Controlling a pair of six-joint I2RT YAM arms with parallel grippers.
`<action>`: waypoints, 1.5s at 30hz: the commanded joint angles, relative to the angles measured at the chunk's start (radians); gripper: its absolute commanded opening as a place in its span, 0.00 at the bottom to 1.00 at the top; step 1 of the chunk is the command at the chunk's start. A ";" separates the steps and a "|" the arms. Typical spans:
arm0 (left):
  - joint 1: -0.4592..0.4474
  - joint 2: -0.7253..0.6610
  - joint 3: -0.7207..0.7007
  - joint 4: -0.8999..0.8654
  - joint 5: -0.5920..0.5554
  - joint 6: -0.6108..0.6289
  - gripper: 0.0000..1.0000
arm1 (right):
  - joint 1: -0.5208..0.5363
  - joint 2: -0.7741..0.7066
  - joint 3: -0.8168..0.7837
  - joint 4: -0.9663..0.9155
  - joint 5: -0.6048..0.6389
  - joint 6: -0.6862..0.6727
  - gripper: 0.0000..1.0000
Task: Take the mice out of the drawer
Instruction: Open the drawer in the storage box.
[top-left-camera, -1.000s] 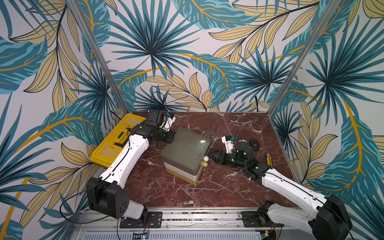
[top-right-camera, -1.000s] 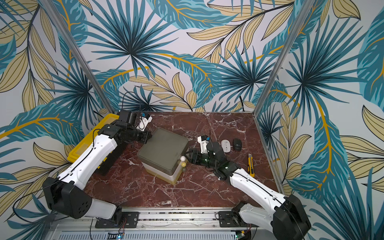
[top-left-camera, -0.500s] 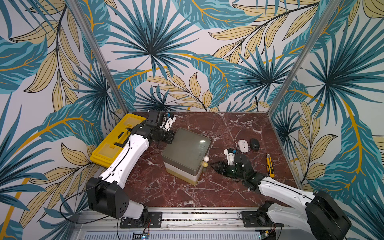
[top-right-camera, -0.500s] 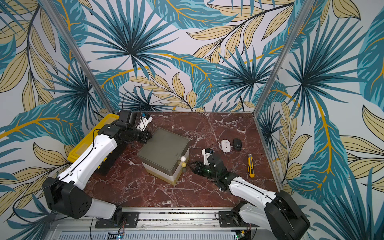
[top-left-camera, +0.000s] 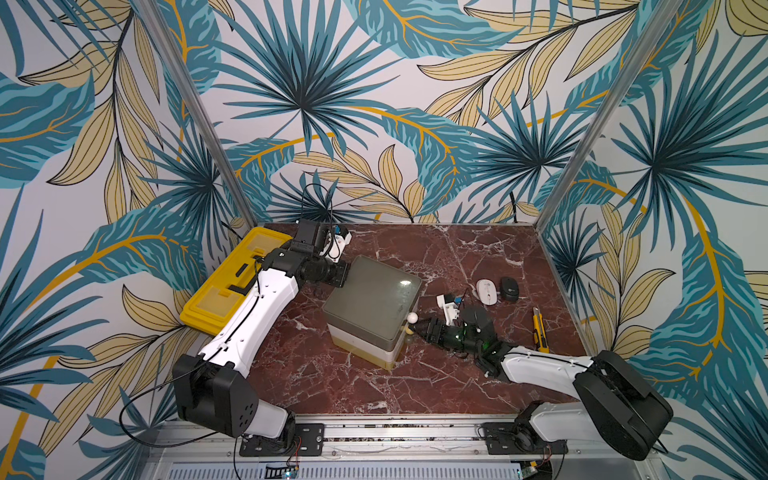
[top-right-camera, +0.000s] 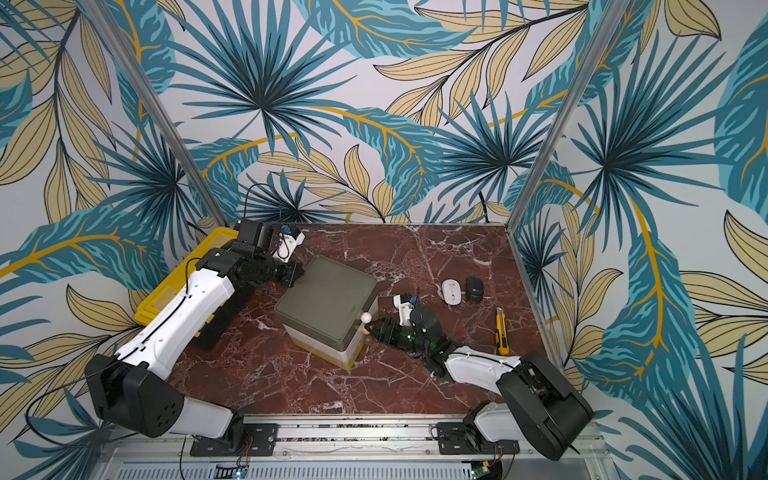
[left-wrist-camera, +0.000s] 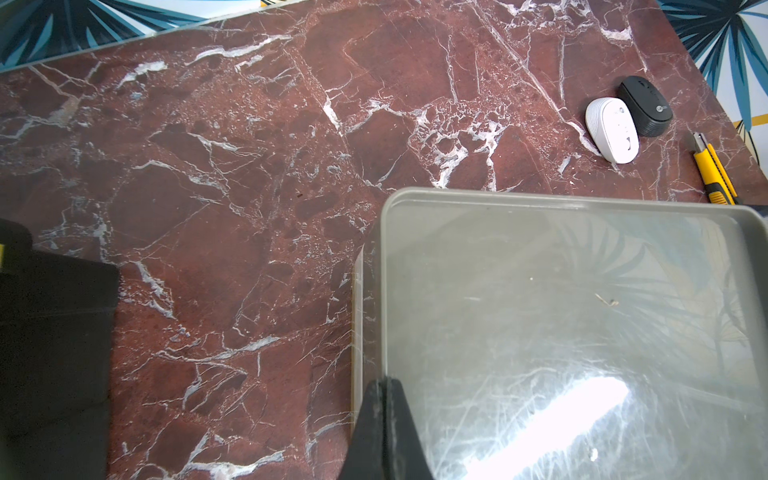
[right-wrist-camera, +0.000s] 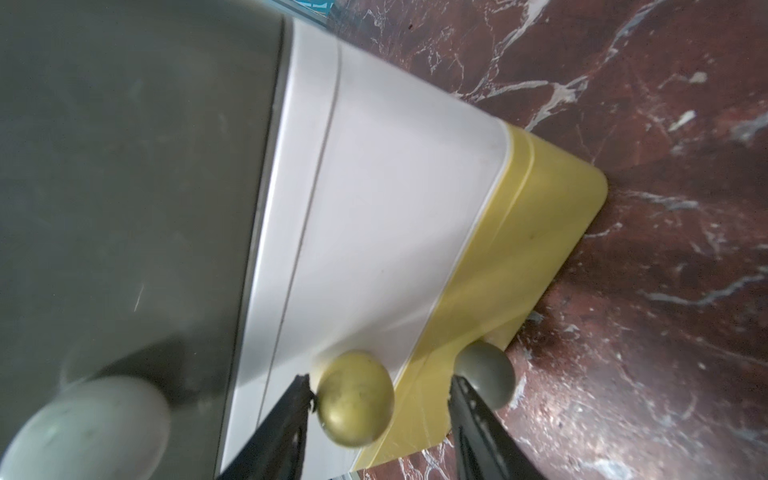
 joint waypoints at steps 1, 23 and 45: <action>-0.025 0.020 -0.010 -0.117 0.078 -0.005 0.00 | 0.012 0.001 0.007 0.012 -0.026 0.017 0.50; -0.027 0.023 -0.012 -0.121 0.077 -0.003 0.00 | 0.020 0.043 0.018 0.048 -0.022 0.011 0.25; -0.029 0.024 -0.012 -0.123 0.060 -0.001 0.00 | 0.021 -0.319 -0.052 -0.397 0.033 -0.049 0.18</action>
